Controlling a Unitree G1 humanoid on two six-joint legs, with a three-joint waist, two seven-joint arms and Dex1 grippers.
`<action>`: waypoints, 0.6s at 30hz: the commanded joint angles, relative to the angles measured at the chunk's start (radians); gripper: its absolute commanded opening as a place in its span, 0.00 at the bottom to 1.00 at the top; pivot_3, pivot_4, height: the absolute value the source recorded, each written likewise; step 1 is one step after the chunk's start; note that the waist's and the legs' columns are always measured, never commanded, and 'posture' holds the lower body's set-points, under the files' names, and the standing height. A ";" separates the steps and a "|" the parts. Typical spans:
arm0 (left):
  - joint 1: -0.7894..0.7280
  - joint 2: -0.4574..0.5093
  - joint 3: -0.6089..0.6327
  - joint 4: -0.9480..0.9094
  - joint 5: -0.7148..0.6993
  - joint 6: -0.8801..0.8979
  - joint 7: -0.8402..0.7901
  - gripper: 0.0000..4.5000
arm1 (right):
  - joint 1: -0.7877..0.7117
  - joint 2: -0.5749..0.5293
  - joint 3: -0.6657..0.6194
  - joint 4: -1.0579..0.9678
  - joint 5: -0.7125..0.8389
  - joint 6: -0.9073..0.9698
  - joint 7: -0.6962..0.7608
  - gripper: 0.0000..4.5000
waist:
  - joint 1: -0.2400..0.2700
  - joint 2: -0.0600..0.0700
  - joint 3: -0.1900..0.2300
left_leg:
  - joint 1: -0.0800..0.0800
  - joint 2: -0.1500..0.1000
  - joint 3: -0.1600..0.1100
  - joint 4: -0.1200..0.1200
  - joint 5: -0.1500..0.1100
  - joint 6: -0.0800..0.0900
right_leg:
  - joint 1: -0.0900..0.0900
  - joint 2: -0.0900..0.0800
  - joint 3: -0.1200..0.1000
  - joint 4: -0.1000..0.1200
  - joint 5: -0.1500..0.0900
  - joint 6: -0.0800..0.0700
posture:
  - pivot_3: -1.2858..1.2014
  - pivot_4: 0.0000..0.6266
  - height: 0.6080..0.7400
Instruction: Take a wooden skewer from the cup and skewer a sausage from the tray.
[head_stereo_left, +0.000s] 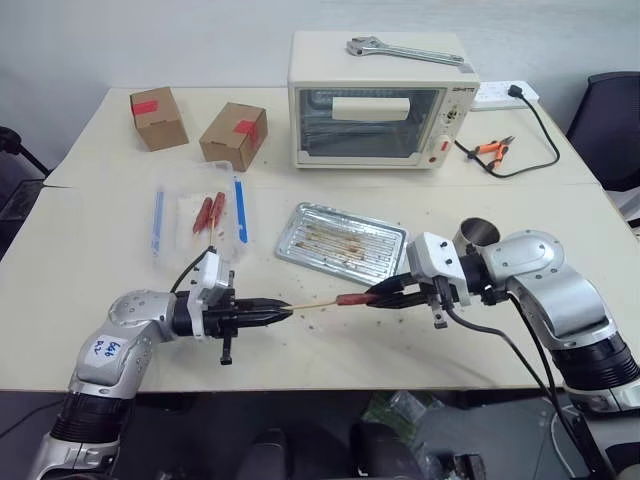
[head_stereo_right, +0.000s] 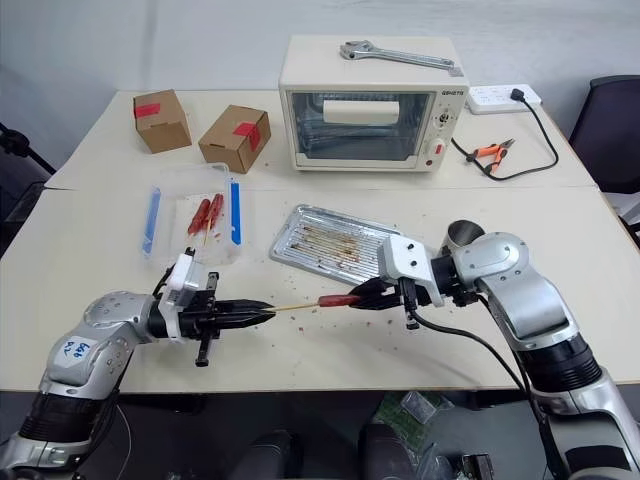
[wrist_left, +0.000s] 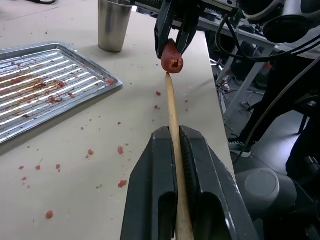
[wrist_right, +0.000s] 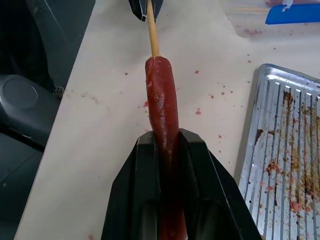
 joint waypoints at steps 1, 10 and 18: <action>-0.001 0.019 0.021 -0.036 -0.012 -0.010 -0.017 0.00 | -0.003 -0.021 -0.008 -0.009 0.009 -0.012 0.010 0.05 | 0.000 0.000 0.000 | 0.000 0.000 0.000 0.000 0.000 0.000 | 0.000 0.000 0.000 0.000 0.000 0.000 | 0.52 0.24 1.00; 0.003 0.033 0.028 -0.036 -0.017 -0.006 -0.025 0.00 | 0.006 -0.042 -0.017 0.046 -0.001 -0.056 0.020 0.05 | 0.000 0.000 0.000 | 0.000 0.000 0.000 0.000 0.000 0.000 | 0.000 0.000 0.000 0.000 0.000 0.000 | 0.52 0.24 1.00; 0.003 0.027 0.019 -0.036 -0.010 -0.008 -0.021 0.00 | -0.008 -0.023 0.001 0.042 0.000 -0.054 0.011 0.05 | 0.000 0.000 0.000 | 0.000 0.000 0.000 0.000 0.000 0.000 | 0.000 0.000 0.000 0.000 0.000 0.000 | 0.52 0.24 1.00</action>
